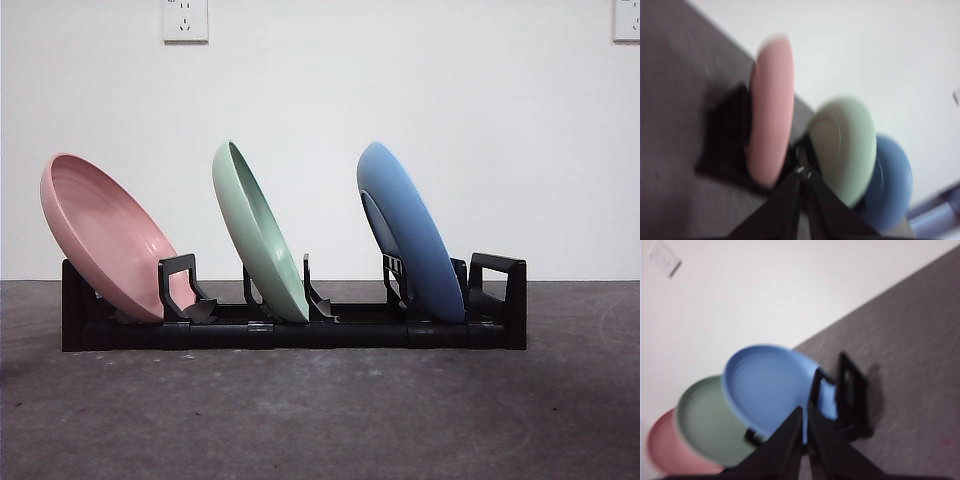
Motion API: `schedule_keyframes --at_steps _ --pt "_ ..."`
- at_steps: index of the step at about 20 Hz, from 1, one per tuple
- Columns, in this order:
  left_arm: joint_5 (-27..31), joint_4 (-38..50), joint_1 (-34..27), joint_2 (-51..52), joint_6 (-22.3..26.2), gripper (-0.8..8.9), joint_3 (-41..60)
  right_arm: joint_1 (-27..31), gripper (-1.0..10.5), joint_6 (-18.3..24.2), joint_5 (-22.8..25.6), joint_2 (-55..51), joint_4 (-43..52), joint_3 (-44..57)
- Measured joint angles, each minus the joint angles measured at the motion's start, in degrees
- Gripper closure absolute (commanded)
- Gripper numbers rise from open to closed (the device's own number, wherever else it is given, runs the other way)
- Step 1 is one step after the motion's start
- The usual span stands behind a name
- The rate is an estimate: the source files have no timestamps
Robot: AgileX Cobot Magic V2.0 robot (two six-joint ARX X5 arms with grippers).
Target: Place the plate
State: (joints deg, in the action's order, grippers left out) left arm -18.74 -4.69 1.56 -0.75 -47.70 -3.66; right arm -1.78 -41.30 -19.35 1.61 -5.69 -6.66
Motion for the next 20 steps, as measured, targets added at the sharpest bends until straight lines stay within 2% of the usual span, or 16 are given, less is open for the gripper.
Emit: schedule_keyframes --at_steps 4,9,17,20 --pt "-1.64 -12.52 0.00 -1.75 2.21 7.95 -6.97 0.00 9.3 2.34 -1.64 3.32 -8.31 -7.19" --pt "-1.97 -29.20 0.00 -6.34 13.97 7.95 -18.12 0.00 9.3 9.73 -2.10 10.58 -18.99 -17.25" --pt "-2.25 -41.31 0.00 -18.93 24.22 7.95 -32.41 0.00 9.3 16.70 -5.55 24.55 -32.98 -31.80" --pt "-2.23 -47.15 0.00 -25.92 29.90 7.95 -38.77 0.00 9.3 18.51 -7.37 30.27 -36.00 -38.40"
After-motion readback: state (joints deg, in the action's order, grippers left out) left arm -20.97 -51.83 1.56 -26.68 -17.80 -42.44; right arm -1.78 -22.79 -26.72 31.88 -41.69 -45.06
